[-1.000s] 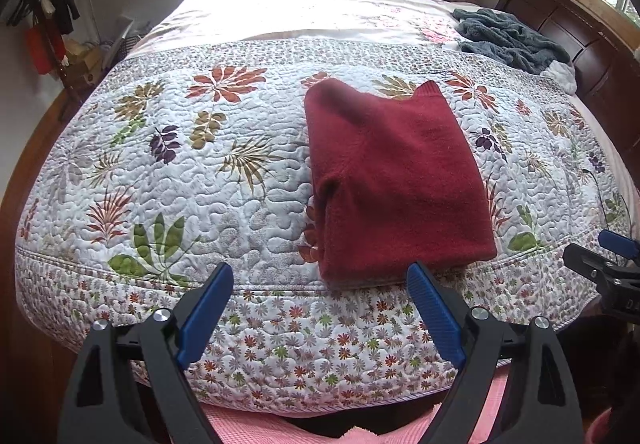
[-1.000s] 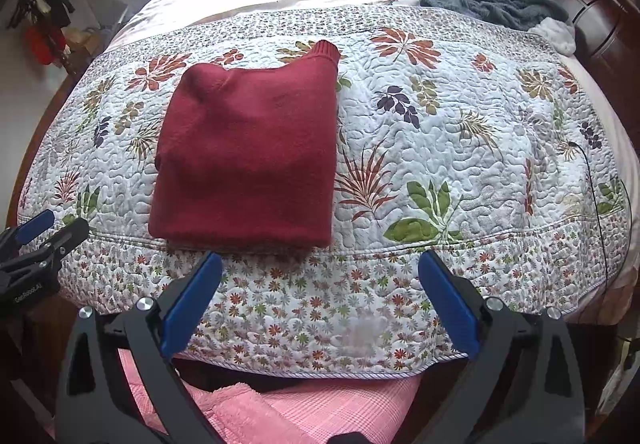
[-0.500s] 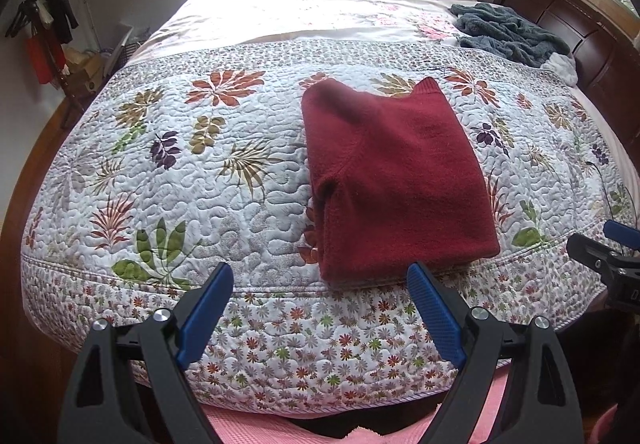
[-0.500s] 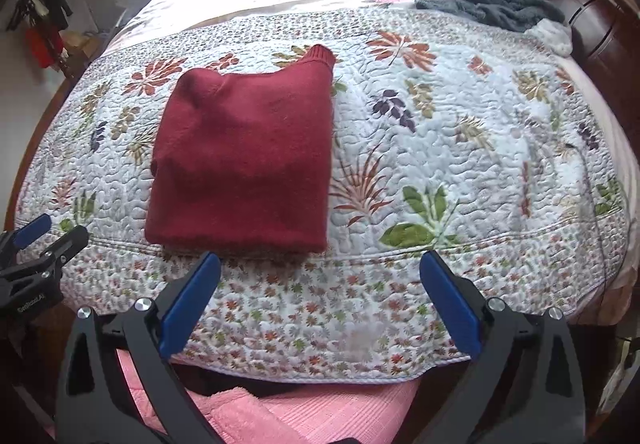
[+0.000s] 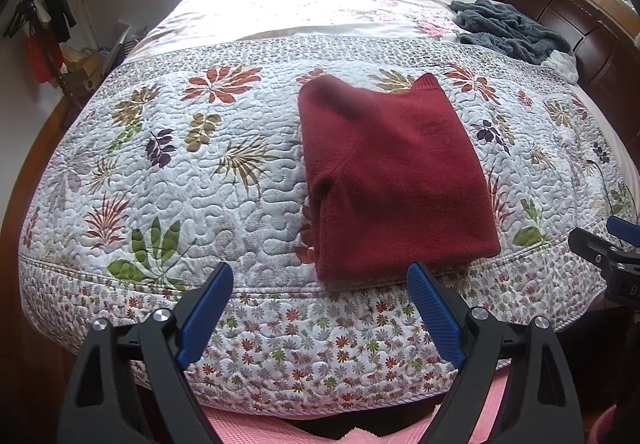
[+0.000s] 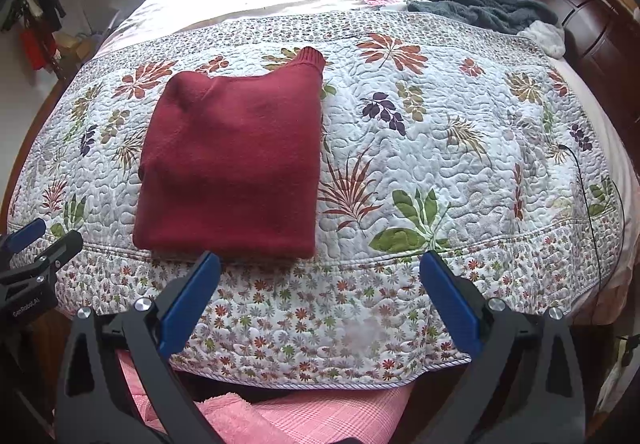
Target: Fold small clothes
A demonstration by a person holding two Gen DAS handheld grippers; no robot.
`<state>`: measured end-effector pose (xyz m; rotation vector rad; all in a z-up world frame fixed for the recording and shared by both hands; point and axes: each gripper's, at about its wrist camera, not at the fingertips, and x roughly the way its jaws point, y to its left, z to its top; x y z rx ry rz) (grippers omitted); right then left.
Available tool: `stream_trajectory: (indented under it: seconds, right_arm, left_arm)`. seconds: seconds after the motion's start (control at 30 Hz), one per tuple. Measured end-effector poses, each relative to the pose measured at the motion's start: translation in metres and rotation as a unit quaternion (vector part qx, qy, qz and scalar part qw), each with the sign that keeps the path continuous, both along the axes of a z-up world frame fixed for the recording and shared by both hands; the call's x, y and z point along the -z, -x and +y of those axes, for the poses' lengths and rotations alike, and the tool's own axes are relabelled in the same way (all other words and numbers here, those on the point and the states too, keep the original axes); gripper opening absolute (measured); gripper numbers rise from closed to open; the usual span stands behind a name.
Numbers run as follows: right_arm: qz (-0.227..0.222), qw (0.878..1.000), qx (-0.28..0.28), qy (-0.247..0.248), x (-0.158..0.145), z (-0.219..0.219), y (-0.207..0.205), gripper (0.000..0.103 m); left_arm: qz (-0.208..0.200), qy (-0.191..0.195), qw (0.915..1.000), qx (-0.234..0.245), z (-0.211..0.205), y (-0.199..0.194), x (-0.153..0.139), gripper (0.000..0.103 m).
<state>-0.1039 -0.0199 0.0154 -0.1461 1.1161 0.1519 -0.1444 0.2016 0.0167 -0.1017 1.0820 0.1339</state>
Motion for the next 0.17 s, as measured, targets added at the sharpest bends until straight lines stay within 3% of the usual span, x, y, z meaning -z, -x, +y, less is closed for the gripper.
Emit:
stream_trajectory:
  seconds: [0.17]
  right_arm:
    - [0.003,1.000,0.003,-0.003,0.0015,-0.0016,-0.0013,0.099]
  left_arm:
    - [-0.004,0.001,1.0000,0.000,-0.0004,-0.0002,-0.0009,0.089]
